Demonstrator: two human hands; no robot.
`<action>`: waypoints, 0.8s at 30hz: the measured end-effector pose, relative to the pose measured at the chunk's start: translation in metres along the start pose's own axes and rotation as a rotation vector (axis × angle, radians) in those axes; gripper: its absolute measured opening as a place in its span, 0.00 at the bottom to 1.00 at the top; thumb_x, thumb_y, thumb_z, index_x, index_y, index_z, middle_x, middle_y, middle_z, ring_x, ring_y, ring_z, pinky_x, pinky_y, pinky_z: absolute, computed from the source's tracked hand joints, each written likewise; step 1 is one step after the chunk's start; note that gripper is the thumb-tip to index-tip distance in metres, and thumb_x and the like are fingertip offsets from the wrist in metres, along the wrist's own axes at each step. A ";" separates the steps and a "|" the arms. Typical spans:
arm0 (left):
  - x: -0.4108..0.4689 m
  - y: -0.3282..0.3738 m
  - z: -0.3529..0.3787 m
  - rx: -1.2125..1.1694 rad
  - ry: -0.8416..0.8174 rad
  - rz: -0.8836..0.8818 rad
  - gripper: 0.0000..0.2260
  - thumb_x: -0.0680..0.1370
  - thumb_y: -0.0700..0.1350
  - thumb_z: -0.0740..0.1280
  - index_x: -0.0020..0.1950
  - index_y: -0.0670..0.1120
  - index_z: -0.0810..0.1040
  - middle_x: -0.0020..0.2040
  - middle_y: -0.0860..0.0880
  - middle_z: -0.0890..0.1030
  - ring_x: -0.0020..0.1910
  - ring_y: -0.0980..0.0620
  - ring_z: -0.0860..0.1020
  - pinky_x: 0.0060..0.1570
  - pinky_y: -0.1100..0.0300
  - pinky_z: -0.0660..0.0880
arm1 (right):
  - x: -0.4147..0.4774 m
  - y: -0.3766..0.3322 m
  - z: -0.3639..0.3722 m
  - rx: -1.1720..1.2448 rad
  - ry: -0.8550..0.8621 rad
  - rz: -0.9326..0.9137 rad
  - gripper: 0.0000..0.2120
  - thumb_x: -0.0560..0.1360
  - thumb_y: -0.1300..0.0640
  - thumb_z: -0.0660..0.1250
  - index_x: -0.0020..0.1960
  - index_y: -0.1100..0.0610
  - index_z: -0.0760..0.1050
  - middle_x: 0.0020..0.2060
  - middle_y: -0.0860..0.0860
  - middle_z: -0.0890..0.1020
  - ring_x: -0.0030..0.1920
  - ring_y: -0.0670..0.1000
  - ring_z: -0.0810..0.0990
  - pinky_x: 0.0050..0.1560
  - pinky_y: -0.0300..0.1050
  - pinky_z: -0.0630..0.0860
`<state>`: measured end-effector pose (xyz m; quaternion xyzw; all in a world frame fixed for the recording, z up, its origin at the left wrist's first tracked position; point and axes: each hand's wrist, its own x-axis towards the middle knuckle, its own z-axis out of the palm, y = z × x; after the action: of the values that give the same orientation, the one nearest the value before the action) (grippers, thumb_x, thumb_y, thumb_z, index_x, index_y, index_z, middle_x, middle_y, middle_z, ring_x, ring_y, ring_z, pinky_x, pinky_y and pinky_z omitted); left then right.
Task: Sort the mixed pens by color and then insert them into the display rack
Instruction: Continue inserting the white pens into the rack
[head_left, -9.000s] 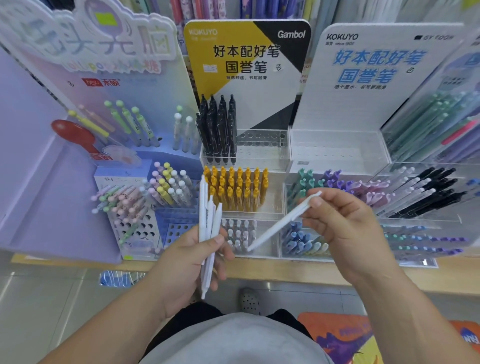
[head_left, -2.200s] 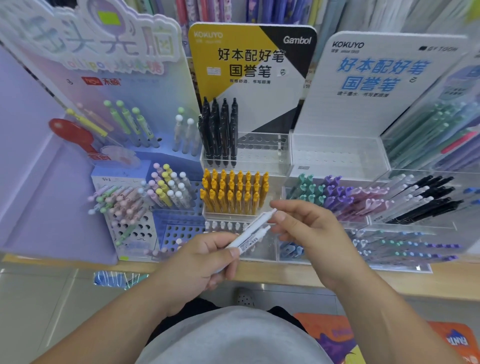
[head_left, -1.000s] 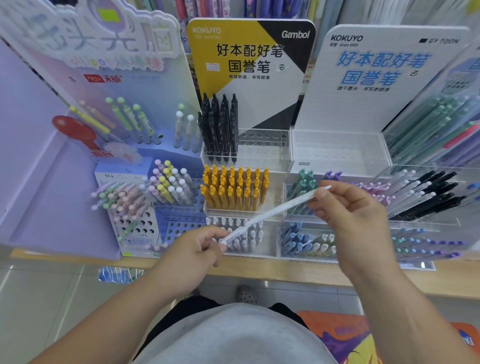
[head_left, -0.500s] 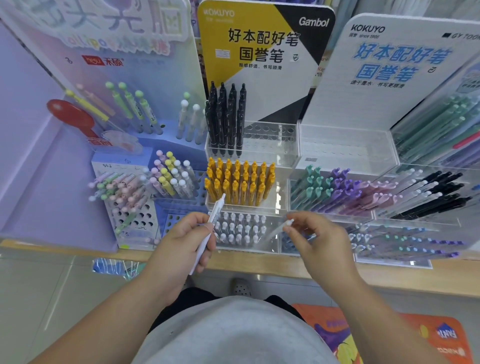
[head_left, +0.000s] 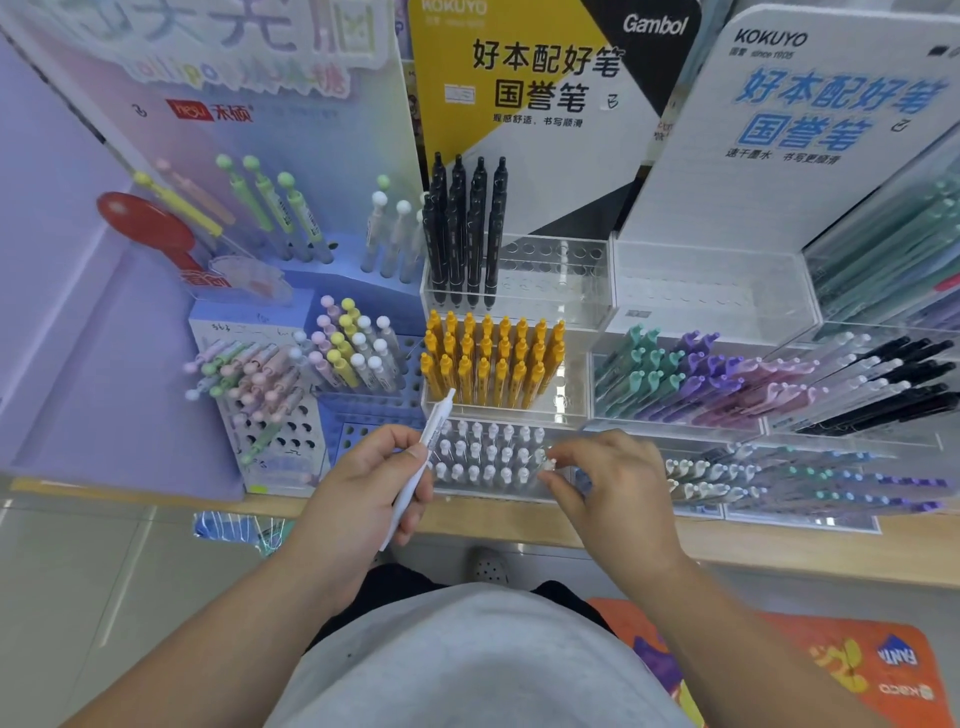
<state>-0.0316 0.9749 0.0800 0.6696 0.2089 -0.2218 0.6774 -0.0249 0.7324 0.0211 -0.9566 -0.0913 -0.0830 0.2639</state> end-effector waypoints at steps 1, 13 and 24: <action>0.001 0.001 0.001 0.003 -0.002 0.003 0.12 0.84 0.45 0.61 0.42 0.50 0.76 0.36 0.44 0.76 0.28 0.49 0.67 0.30 0.55 0.65 | 0.000 -0.001 0.001 -0.013 -0.006 -0.009 0.11 0.65 0.54 0.82 0.44 0.51 0.83 0.39 0.44 0.84 0.43 0.51 0.80 0.46 0.50 0.72; 0.003 0.006 0.005 0.051 -0.020 -0.002 0.10 0.84 0.44 0.61 0.43 0.49 0.77 0.36 0.45 0.77 0.31 0.49 0.69 0.31 0.54 0.68 | 0.002 -0.003 0.004 -0.023 -0.037 -0.029 0.11 0.64 0.55 0.82 0.43 0.49 0.83 0.36 0.41 0.82 0.44 0.51 0.78 0.45 0.49 0.69; 0.001 0.005 0.007 0.104 -0.012 0.014 0.04 0.82 0.41 0.63 0.50 0.45 0.77 0.39 0.45 0.82 0.34 0.47 0.75 0.35 0.52 0.72 | 0.001 -0.005 0.006 -0.113 -0.097 -0.051 0.09 0.65 0.54 0.80 0.41 0.47 0.82 0.34 0.41 0.81 0.44 0.51 0.77 0.45 0.46 0.64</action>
<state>-0.0279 0.9683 0.0830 0.7041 0.1882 -0.2315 0.6444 -0.0242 0.7400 0.0193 -0.9702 -0.1235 -0.0484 0.2028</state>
